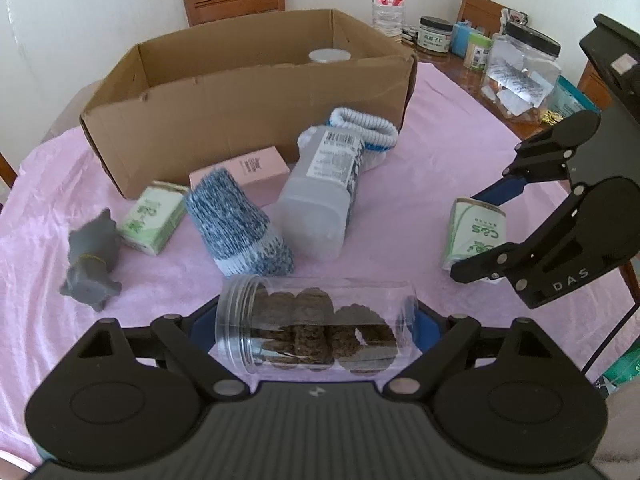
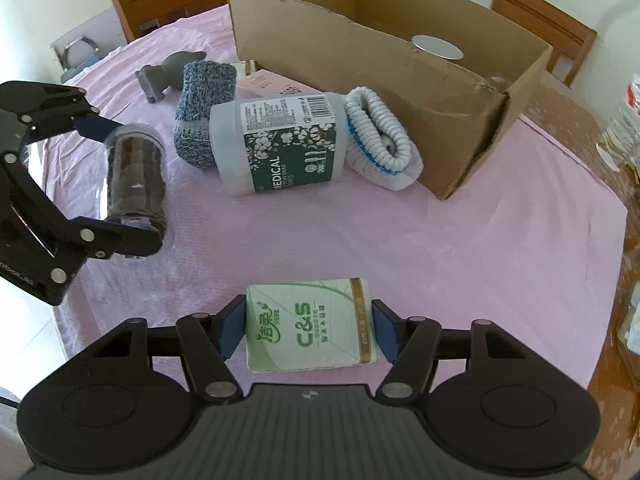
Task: Organize objects
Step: 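Carry the cookie jar and tissue pack into the box, opening both tools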
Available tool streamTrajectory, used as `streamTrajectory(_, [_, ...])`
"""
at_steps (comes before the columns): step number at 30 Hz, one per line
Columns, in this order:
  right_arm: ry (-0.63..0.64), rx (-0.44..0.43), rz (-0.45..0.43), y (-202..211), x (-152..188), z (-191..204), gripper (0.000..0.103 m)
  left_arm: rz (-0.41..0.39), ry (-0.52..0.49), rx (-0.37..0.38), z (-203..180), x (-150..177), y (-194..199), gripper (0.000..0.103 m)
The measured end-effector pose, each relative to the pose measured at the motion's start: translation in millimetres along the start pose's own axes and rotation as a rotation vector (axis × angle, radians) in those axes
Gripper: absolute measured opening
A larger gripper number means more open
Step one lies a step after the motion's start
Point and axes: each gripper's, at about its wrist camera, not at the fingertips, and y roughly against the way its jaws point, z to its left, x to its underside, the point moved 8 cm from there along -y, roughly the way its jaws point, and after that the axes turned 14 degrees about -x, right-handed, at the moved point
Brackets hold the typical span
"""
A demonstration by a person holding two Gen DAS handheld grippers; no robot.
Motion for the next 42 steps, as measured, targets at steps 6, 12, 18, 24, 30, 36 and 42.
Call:
streamTrajectory(6, [-0.016,0.016,-0.003,18.1,-7.8,3.3,0.070,0.004,-0.018,0.008,10.1,-18.5,21.4,0.091])
streamTrajectory(12, [-0.057,0.036,-0.026,34.6,-29.9,10.0,0.070,-0.009,-0.066,0.064,24.5,-41.7,31.4,0.091])
streamTrajectory(18, [-0.108,0.104,-0.073,47.3,-58.5,19.4,0.070,-0.056,-0.119,0.152,46.7,-70.0,34.9,0.091])
streamTrajectory(24, [-0.172,0.173,-0.111,53.9,-83.8,24.0,0.070,-0.090,-0.205,0.203,66.1,-90.7,33.6,0.091])
streamTrajectory(30, [-0.213,0.184,-0.140,52.0,-103.8,28.8,0.070,-0.107,-0.201,0.217,82.6,-114.3,28.4,0.091])
streamTrajectory(36, [-0.173,0.183,-0.164,57.0,-127.7,24.4,0.070,-0.097,-0.148,0.172,100.3,-142.4,15.6,0.091])
streamTrajectory(42, [-0.139,0.186,-0.197,61.8,-154.0,15.6,0.070,-0.118,-0.115,0.131,112.8,-175.3,0.6,0.091])
